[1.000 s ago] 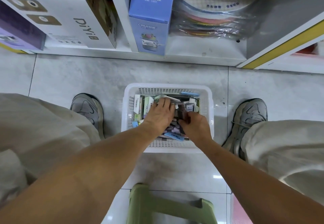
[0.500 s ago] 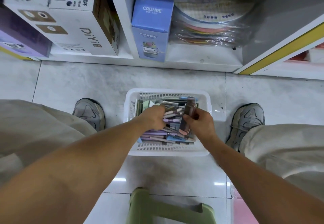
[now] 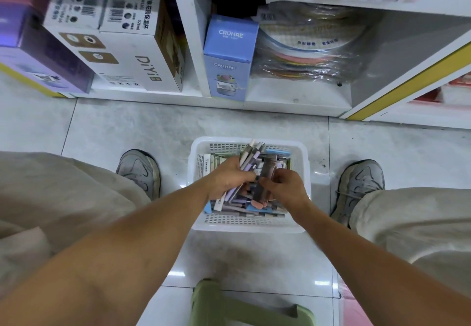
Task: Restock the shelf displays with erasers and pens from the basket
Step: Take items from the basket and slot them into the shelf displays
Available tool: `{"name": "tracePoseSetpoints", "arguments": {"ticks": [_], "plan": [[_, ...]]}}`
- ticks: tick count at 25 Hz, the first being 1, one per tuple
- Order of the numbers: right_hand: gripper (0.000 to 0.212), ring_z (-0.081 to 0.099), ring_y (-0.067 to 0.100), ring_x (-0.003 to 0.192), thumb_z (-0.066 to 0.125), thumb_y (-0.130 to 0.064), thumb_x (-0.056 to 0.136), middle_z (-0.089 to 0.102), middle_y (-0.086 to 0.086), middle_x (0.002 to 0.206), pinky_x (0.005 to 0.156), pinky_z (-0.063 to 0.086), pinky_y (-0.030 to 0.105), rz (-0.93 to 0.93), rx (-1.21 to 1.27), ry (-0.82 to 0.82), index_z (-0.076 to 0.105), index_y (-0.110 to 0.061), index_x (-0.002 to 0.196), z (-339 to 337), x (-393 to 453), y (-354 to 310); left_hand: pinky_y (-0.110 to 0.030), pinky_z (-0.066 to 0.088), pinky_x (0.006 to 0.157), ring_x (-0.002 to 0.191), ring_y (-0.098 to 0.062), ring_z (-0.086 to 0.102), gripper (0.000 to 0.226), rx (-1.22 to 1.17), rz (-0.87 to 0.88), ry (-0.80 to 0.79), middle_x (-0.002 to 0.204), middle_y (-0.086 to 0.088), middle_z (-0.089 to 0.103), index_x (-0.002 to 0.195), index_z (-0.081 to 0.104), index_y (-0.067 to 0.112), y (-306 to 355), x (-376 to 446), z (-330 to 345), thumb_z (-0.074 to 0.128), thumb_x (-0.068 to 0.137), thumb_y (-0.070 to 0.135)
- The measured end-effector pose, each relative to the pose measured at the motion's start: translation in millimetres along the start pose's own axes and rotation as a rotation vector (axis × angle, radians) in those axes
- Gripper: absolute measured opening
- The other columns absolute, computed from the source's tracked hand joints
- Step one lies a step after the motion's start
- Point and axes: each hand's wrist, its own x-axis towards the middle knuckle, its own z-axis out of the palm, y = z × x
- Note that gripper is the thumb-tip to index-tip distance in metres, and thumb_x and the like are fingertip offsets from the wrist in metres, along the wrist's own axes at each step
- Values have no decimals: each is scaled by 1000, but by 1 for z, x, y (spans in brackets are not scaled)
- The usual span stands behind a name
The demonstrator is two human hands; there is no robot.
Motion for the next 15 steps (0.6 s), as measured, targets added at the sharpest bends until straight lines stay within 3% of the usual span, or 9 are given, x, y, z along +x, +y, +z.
{"name": "tracePoseSetpoints", "arguments": {"ticks": [3, 6, 8, 10, 12, 15], "plan": [[28, 57, -1, 50, 75, -27, 83, 58, -15, 53, 47, 37, 11, -86, -166, 24, 57, -28, 61, 0, -2, -11, -46, 61, 67, 83, -37, 72, 19, -158, -70, -15, 93, -25, 72, 104, 66, 4, 6, -5, 11, 66, 85, 5], [31, 56, -4, 48, 75, -29, 84, 57, -16, 52, 48, 36, 10, -150, -244, -23, 55, -31, 61, -9, -9, -25, -48, 60, 67, 80, -36, 73, 20, -279, -122, -34, 91, -23, 73, 105, 66, 6, 16, -15, 7, 70, 86, 7], [22, 64, 7, 61, 75, -31, 85, 66, -7, 64, 53, 47, 17, -201, -270, -108, 63, -25, 68, -21, -16, -39, -51, 59, 73, 86, -38, 73, 22, -315, -116, -70, 95, -23, 73, 106, 68, 5, 23, -24, 1, 73, 84, 8], [18, 72, 25, 80, 77, -27, 86, 74, 11, 84, 75, 59, 35, -225, -222, -213, 71, -10, 86, -35, -28, -58, -57, 56, 81, 92, -41, 71, 33, -325, -94, -96, 102, -27, 71, 111, 66, 1, 35, -35, -1, 77, 81, 10], [24, 73, 31, 94, 80, -18, 84, 75, 18, 98, 90, 58, 45, -217, -118, -336, 72, -4, 101, -52, -44, -79, -60, 55, 82, 95, -41, 70, 45, -319, -61, -81, 109, -28, 68, 117, 61, -1, 52, -47, -3, 80, 78, 11], [28, 71, 32, 97, 78, -6, 83, 73, 19, 102, 94, 56, 44, -253, -124, -405, 68, -1, 109, -77, -70, -110, -56, 57, 82, 91, -35, 71, 35, -255, 63, -100, 102, -24, 71, 107, 67, -3, 84, -68, -3, 80, 78, 11]]}}
